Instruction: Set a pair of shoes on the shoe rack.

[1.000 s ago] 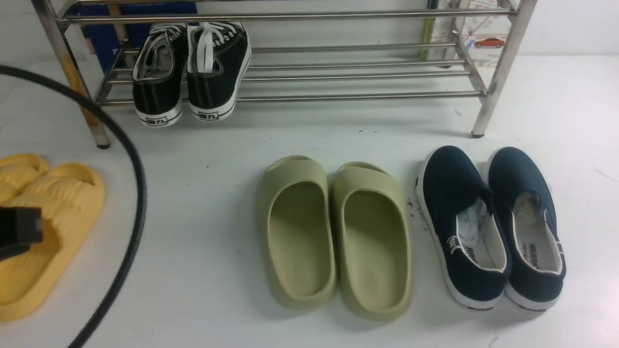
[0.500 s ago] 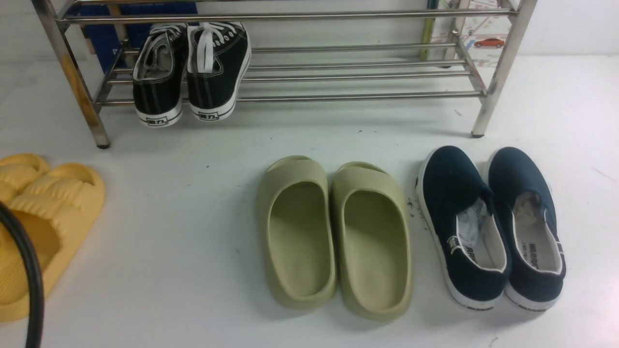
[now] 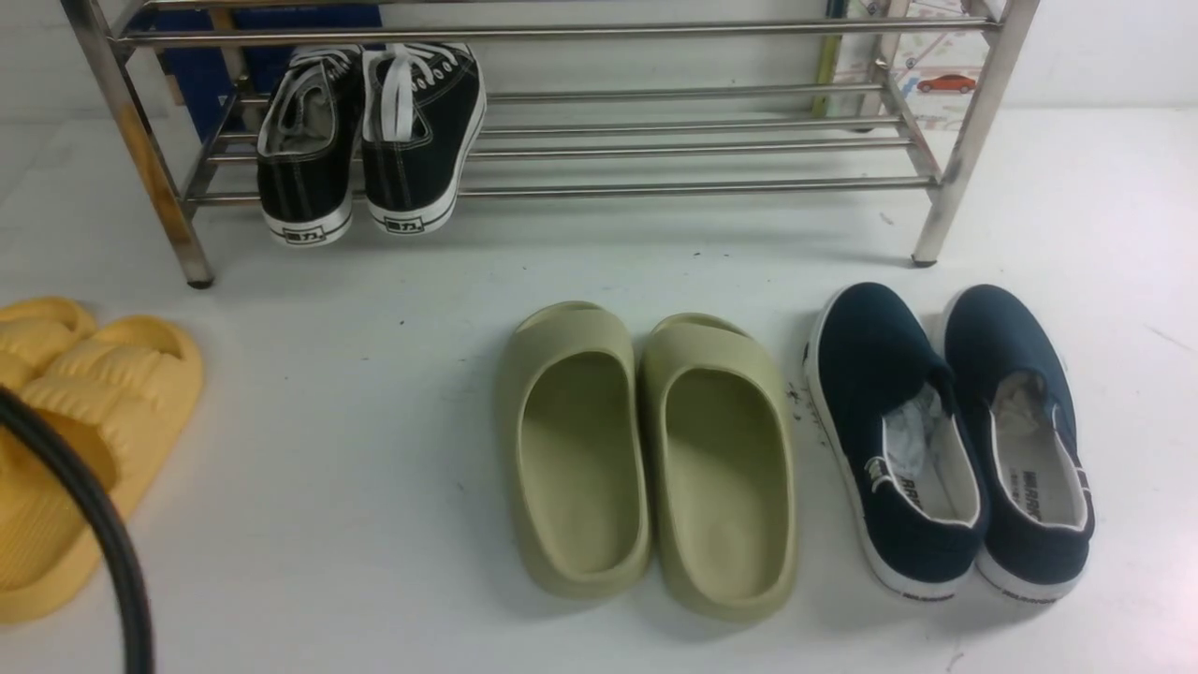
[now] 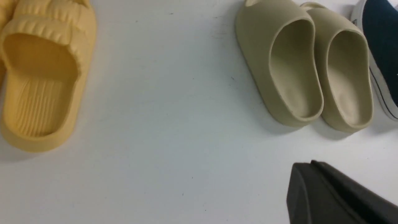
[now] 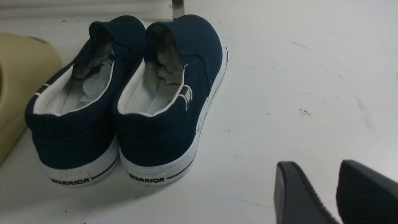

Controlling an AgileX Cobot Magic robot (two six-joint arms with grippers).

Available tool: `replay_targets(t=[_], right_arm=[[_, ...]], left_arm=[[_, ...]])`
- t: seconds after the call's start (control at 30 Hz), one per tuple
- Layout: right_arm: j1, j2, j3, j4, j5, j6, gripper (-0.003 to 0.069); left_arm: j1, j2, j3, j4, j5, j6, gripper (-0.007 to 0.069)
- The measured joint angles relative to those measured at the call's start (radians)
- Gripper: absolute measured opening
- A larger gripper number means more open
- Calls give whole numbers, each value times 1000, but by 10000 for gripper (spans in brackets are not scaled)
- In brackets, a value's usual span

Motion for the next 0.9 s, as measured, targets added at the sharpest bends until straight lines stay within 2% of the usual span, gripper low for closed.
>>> replay_targets(t=[0.17,0.2,0.27,0.3,0.37,0.63,0.9], right_arm=[[0,0,0,0,0,-1,246],[0,0,0,0,0,-1,246],[0,0,0,0,0,-1,246],[0,0,0,0,0,-1,246],[0,0,0,0,0,-1,246],[0,0,0,0,0,-1,246],[0,0,0,0,0,-1,246]], left_arm=[[33,-125,270,-67,-373,18,-13],[33,-133,283,-67,-391,18,-13],[65,-243,463,-91,-613,18,-13],[67,-251,475,-91,-626,18,-13],[100,-355,618,-79,-770,18,-13],[209,-526,855,61,-844,18,-13],[219,-527,927,70,-833,18,-13]])
